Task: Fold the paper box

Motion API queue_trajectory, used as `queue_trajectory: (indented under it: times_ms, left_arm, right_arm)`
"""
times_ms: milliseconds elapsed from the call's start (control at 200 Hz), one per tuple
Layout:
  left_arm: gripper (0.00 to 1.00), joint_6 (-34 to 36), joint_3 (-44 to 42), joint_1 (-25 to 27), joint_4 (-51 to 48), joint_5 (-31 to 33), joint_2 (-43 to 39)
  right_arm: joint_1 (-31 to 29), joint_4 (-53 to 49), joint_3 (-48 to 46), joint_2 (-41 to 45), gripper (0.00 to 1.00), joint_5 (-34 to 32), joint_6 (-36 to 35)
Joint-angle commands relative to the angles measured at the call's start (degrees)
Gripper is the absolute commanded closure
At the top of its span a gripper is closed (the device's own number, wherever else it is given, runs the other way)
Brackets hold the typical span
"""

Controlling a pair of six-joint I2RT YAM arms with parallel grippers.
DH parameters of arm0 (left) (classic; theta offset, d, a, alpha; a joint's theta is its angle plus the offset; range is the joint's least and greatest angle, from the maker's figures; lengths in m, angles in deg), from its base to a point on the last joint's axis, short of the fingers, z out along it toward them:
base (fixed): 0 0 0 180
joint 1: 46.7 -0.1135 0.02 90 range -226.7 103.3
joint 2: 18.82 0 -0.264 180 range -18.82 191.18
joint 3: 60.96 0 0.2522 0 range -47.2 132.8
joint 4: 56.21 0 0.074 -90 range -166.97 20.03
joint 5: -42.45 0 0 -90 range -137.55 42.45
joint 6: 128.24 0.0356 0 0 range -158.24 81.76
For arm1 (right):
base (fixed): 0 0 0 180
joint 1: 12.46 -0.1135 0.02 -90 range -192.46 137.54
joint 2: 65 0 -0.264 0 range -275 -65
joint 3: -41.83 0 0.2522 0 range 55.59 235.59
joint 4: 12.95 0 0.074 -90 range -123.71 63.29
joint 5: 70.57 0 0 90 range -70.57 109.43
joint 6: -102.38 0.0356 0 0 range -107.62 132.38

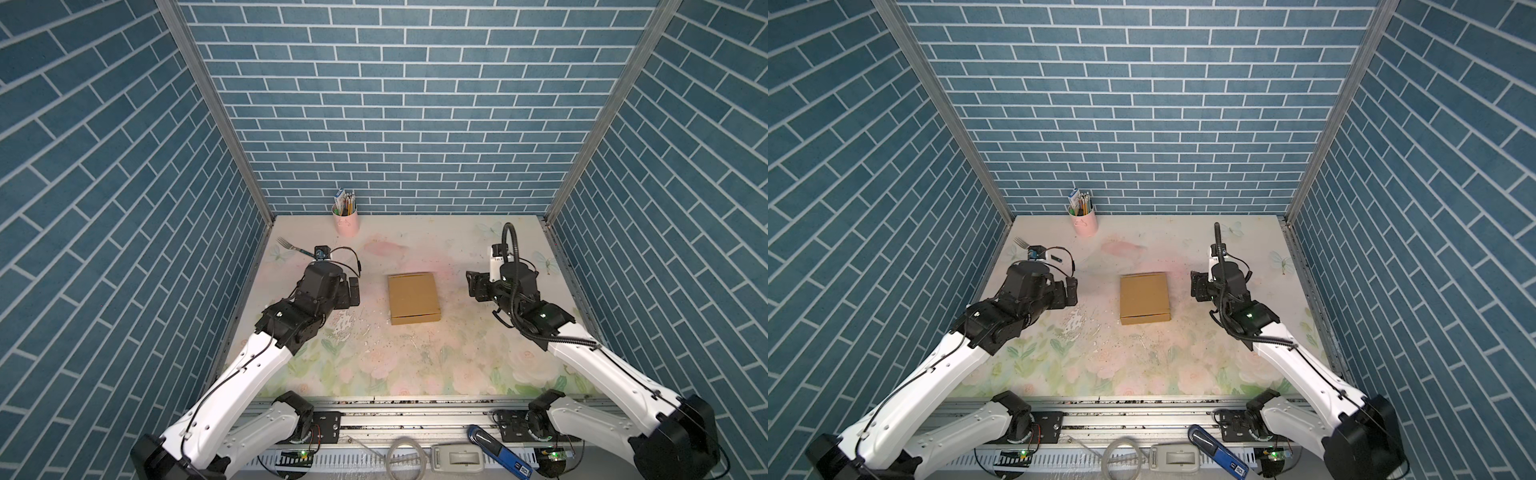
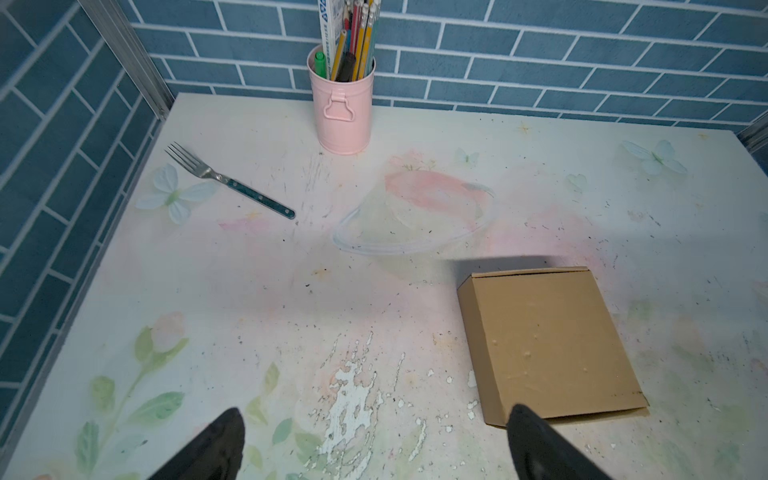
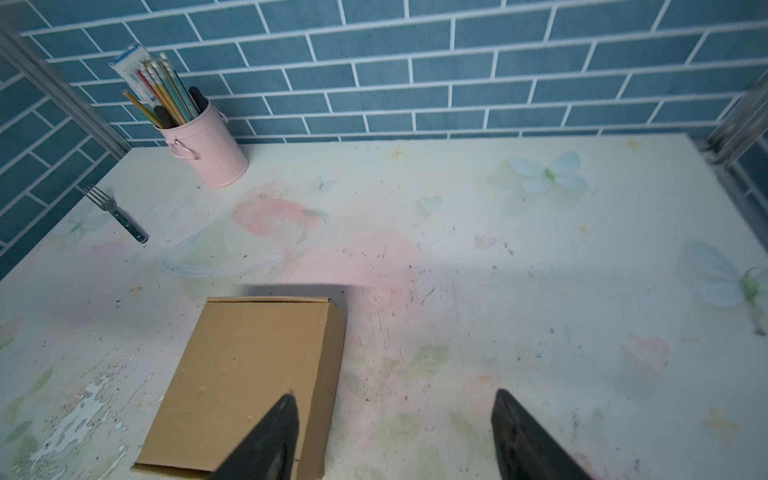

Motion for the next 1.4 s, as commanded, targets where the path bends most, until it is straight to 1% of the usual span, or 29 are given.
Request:
queue_trajectory:
  times_ms: [0, 120, 190, 260, 305, 380, 490, 595, 665, 700, 745, 815, 925, 980, 1055, 1120, 1225, 1326, 1391]
  left_arm:
    - [0.00, 5.87, 0.66, -1.24, -1.84, 0.86, -2.44]
    - [0.01, 10.42, -3.13, -4.25, 3.69, 0.76, -6.10]
    - [0.01, 12.66, -5.86, -6.94, 7.07, 1.17, -7.71]
    - [0.00, 13.40, -7.95, -10.99, 9.62, 0.31, -8.40]
    - [0.00, 12.88, -8.97, -13.84, 10.96, -0.76, -8.41]
    - [0.01, 11.22, -10.54, -18.72, 13.79, -4.50, -7.71]
    - [0.00, 8.07, -14.78, -24.59, 21.60, -9.23, -6.37]
    - [0.00, 4.90, -20.10, -30.12, 30.99, -13.25, -4.38]
    - [0.00, 3.18, -21.96, -33.83, 34.93, -14.76, -1.71]
    - [0.00, 3.27, -22.38, -35.27, 36.21, -14.40, -0.12]
    - [0.01, 4.05, -22.95, -36.31, 38.11, -13.01, 1.93]
    - [0.01, 6.67, -24.55, -38.12, 42.62, -12.75, 5.03]
    - [0.00, 7.35, -25.68, -41.09, 46.48, -13.80, 9.22]
    - [0.00, 8.56, -26.27, -41.25, 48.75, -13.92, 11.04]
    - [0.00, 9.25, -27.23, -41.25, 52.56, -16.03, 13.27]
    - [0.00, 9.46, -27.71, -41.25, 55.41, -17.40, 14.85]
    - [0.00, 12.49, -28.73, -41.25, 58.61, -18.71, 17.28]
    - [0.01, 13.84, -29.92, -41.34, 62.67, -19.84, 19.36]
    - [0.00, 14.00, -29.80, -41.34, 64.31, -20.40, 20.97]
  right_arm:
    - [1.68, 1.14, -4.82, 6.09, 0.24, -3.48, -9.89]
    - [6.23, 8.73, -11.44, 12.82, 0.21, -2.94, -9.86]
    - [9.44, 12.41, -14.07, 13.71, 0.21, -2.32, -9.52]
    - [12.75, 14.18, -15.35, 13.17, 0.21, -1.27, -8.47]
    - [14.71, 14.86, -15.76, 12.54, 0.21, -0.47, -7.40]
    - [17.56, 16.92, -16.85, 11.87, 0.21, 1.19, -5.72]
    - [21.94, 18.36, -17.92, 10.89, 0.21, 5.73, -2.60]
    - [23.65, 20.13, -19.73, 11.00, 0.21, 6.84, -1.52]
    - [24.48, 22.75, -20.97, 9.64, 0.21, 6.76, -1.08]
    - [25.14, 23.71, -21.33, 8.50, 0.21, 6.71, -0.58]
    - [25.92, 24.59, -21.61, 6.96, 0.21, 6.98, -0.14]
    - [27.03, 26.17, -22.13, 4.54, 0.21, 6.69, -0.02]
    - [28.25, 30.57, -23.57, 0.84, 0.21, 5.51, -0.24]
    - [28.76, 31.98, -23.98, 0.07, 0.21, 5.07, -0.29]
    - [29.17, 34.44, -24.76, 0.03, 0.22, 4.03, -1.42]
    - [29.63, 34.54, -24.67, -0.26, 0.22, 2.41, -2.34]
    - [30.35, 35.01, -24.53, -1.19, 0.22, 1.30, -3.05]
    - [30.71, 37.34, -24.56, -3.49, 0.22, 0.30, -4.30]
    - [30.91, 39.60, -24.53, -6.52, 0.22, -1.06, -4.82]
